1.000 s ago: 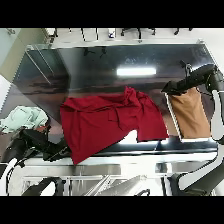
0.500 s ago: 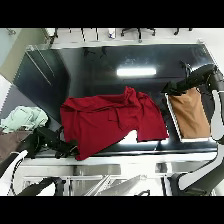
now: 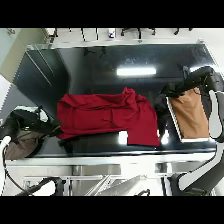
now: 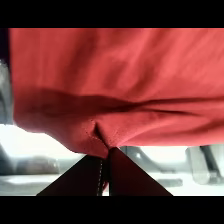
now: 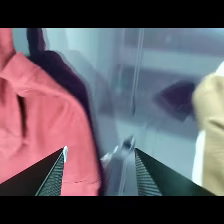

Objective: Fold the shirts.

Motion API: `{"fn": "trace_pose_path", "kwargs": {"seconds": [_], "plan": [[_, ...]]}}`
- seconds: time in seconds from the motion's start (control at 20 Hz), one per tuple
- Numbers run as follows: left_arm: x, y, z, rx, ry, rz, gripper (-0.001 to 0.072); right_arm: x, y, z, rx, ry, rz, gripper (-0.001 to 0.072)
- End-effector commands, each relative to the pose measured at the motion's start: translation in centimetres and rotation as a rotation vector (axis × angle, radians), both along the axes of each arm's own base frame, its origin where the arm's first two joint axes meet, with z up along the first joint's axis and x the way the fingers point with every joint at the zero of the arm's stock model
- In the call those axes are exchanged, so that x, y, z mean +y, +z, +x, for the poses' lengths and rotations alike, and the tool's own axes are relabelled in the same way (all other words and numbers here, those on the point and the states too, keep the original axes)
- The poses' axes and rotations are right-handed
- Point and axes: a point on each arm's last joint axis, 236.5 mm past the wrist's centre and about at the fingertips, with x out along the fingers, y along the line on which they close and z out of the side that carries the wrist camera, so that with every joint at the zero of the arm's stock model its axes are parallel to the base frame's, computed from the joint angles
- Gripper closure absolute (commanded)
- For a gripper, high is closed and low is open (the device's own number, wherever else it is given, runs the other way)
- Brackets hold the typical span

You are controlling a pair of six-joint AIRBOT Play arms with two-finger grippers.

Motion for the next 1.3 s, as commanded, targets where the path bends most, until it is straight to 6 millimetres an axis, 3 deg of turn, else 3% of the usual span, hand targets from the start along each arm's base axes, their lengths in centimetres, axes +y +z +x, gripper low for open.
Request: {"fn": "trace_pose_path", "kwargs": {"seconds": [0.0,0.2,0.4,0.45,0.55,0.6,0.7,0.75,0.8,0.85,0.9,0.95,1.0,1.1,1.2,1.25], "plan": [[3.2,0.3,2.1,-0.012,0.025,0.015,0.0693,2.3,-3.0,-3.0,0.131,0.056,0.042,0.0223],[2.7,-0.5,3.9,-0.010,-0.015,0.020,0.0693,5.4,-6.3,-7.2,0.262,0.110,0.072,0.0223],[1.0,-0.1,5.7,-0.039,-0.088,0.027,0.0692,8.1,-6.9,-8.6,0.295,0.174,0.070,0.0225],[0.6,0.2,6.1,-0.052,-0.101,0.031,0.0693,8.9,-6.9,-8.8,0.295,0.192,0.070,0.0293],[-0.2,1.0,6.8,-0.075,-0.123,0.027,0.0693,10.6,-6.5,-8.8,0.288,0.210,0.095,0.0618],[-0.8,1.9,7.3,-0.095,-0.128,0.013,0.0692,11.7,-5.9,-8.4,0.273,0.201,0.135,0.0686],[-2.9,6.1,9.3,-0.225,-0.137,-0.041,0.0693,14.0,-1.9,-6.5,0.175,0.183,0.267,0.0687],[-3.9,9.6,10.5,-0.325,-0.145,-0.064,0.0693,14.7,2.1,-5.0,0.085,0.175,0.324,0.0687],[-4.4,14.4,11.8,-0.454,-0.147,-0.066,0.0692,14.8,7.1,-3.7,-0.029,0.172,0.362,0.0687],[-4.4,20.0,12.6,-0.596,-0.150,-0.049,0.0693,14.5,13.8,-2.5,-0.192,0.170,0.387,0.0688],[-4.3,26.9,12.7,-0.766,-0.148,-0.020,0.0693,13.8,21.0,-2.2,-0.363,0.163,0.396,0.0688],[-4.1,33.7,11.9,-0.939,-0.142,0.022,0.0693,12.8,29.2,-2.9,-0.570,0.156,0.377,0.0688],[-3.9,40.9,10.3,-1.117,-0.121,0.065,0.0693,11.8,36.6,-4.5,-0.771,0.142,0.330,0.0688],[-3.8,55.0,3.8,-1.494,-0.042,0.144,0.0692,10.5,50.6,-10.7,-1.187,0.074,0.233,0.0688],[-4.4,64.5,-4.4,-1.795,0.015,0.210,0.0692,9.7,59.3,-18.3,-1.488,-0.009,0.126,0.0688],[-4.7,67.4,-8.1,-1.910,0.039,0.242,0.0693,9.3,61.8,-21.6,-1.598,-0.042,0.059,0.0687]]}}
